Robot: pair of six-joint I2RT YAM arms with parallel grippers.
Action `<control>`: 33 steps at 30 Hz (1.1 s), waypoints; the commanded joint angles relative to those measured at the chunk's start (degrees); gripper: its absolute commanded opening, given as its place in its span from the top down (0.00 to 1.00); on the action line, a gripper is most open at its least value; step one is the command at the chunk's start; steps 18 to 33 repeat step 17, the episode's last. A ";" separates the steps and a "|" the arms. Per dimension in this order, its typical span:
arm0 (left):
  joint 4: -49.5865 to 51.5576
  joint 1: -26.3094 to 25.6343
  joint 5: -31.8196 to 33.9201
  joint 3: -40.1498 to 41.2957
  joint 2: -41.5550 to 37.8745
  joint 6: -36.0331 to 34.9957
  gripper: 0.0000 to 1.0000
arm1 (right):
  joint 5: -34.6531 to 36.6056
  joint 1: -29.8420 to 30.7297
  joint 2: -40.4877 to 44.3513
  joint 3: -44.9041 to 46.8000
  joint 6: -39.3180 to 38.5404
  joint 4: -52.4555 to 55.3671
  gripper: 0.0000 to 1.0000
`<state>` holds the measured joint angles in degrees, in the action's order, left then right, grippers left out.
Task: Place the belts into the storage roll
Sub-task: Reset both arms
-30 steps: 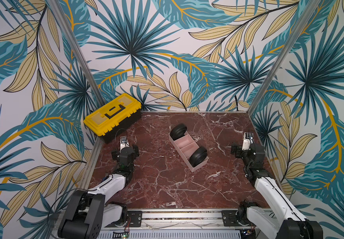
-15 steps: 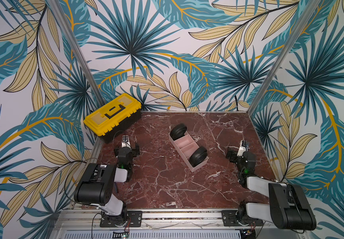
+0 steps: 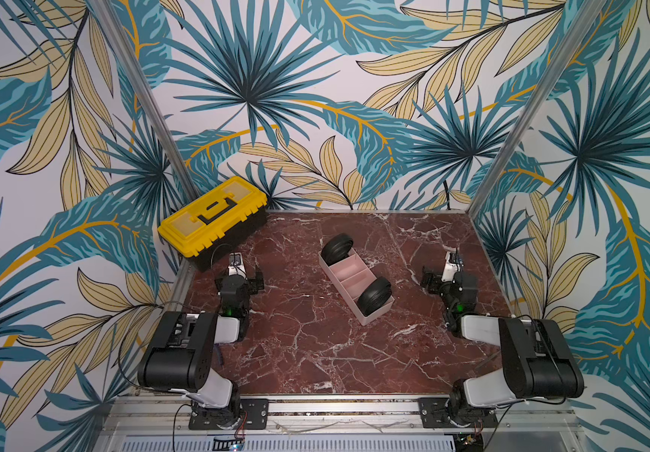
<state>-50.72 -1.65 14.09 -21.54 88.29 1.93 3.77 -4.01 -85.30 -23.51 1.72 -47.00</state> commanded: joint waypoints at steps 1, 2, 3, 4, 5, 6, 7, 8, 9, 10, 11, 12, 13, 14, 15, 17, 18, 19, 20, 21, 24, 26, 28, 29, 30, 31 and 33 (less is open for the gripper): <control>0.36 0.49 -0.46 -0.78 -0.71 0.35 0.00 | -0.47 0.26 0.61 -0.04 -0.09 1.38 0.00; 0.35 0.44 -0.46 -0.78 -0.66 0.33 0.00 | -0.50 0.32 0.66 -0.01 -0.13 1.26 0.00; 0.28 0.48 -0.46 -0.78 -0.66 0.28 0.00 | -0.40 0.28 0.62 0.04 -0.21 1.21 0.01; 0.40 0.43 -0.51 -0.87 -0.66 0.34 0.00 | -0.52 0.31 0.58 0.04 -0.18 1.30 0.00; 0.42 0.48 -0.63 -0.87 -0.66 0.34 0.00 | -0.52 0.37 0.55 0.04 -0.21 1.30 0.00; 0.33 0.46 -0.64 -0.87 -0.66 0.34 0.00 | -0.52 0.26 0.57 0.04 -0.14 1.30 0.00; 0.37 0.45 -0.64 -0.87 -0.66 0.31 0.00 | -0.52 0.28 0.55 0.04 -0.17 1.30 0.00; 0.39 0.47 -0.64 -0.87 -0.66 0.27 0.01 | -0.52 0.30 0.57 0.06 -0.18 1.30 0.00; 0.37 0.49 -0.64 -0.87 -0.66 0.26 0.00 | -0.52 0.27 0.57 0.04 -0.19 1.30 0.00; 0.38 0.45 -0.64 -0.94 -0.60 0.27 0.01 | -0.52 0.31 0.55 0.04 -0.15 1.30 0.01; 0.41 0.57 -0.80 -1.04 -0.41 0.26 0.01 | -0.52 0.30 0.56 0.04 -0.18 1.30 0.00; 0.51 0.89 -1.48 -1.21 -0.40 0.39 0.01 | -0.56 0.31 0.56 0.04 -0.17 1.30 0.00; 0.61 1.10 -1.78 -1.22 -0.40 0.44 0.01 | -0.52 0.29 0.61 0.04 -0.14 1.30 0.00; 0.58 1.11 -1.78 -1.15 -0.43 0.46 0.00 | -0.52 0.27 0.61 0.04 -0.10 1.30 0.00; 0.61 1.05 -1.79 -1.00 -0.65 0.40 0.00 | -0.54 0.29 0.59 0.04 -0.10 1.25 0.01; 0.60 1.07 -1.78 -0.96 -0.66 0.47 0.00 | -0.58 0.31 0.65 0.04 -0.10 1.22 0.01; 0.60 1.07 -1.78 -0.96 -0.66 0.47 0.00 | -0.58 0.31 0.65 0.04 -0.10 1.22 0.01; 0.60 1.07 -1.78 -0.96 -0.66 0.47 0.00 | -0.58 0.31 0.65 0.04 -0.10 1.22 0.01; 0.60 1.07 -1.78 -0.96 -0.66 0.47 0.00 | -0.58 0.31 0.65 0.04 -0.10 1.22 0.01; 0.60 1.07 -1.78 -0.96 -0.66 0.47 0.00 | -0.58 0.31 0.65 0.04 -0.10 1.22 0.01; 0.60 1.07 -1.78 -0.96 -0.66 0.47 0.00 | -0.58 0.31 0.65 0.04 -0.10 1.22 0.01; 0.60 1.07 -1.78 -0.96 -0.66 0.47 0.00 | -0.58 0.31 0.65 0.04 -0.10 1.22 0.01; 0.60 1.07 -1.78 -0.96 -0.66 0.47 0.00 | -0.58 0.31 0.65 0.04 -0.10 1.22 0.01; 0.60 1.07 -1.78 -0.96 -0.66 0.47 0.00 | -0.58 0.31 0.65 0.04 -0.10 1.22 0.01; 0.60 1.07 -1.78 -0.96 -0.66 0.47 0.00 | -0.58 0.31 0.65 0.04 -0.10 1.22 0.01; 0.60 1.07 -1.78 -0.96 -0.66 0.47 0.00 | -0.58 0.31 0.65 0.04 -0.10 1.22 0.01; 0.60 1.07 -1.78 -0.96 -0.66 0.47 0.00 | -0.58 0.31 0.65 0.04 -0.10 1.22 0.01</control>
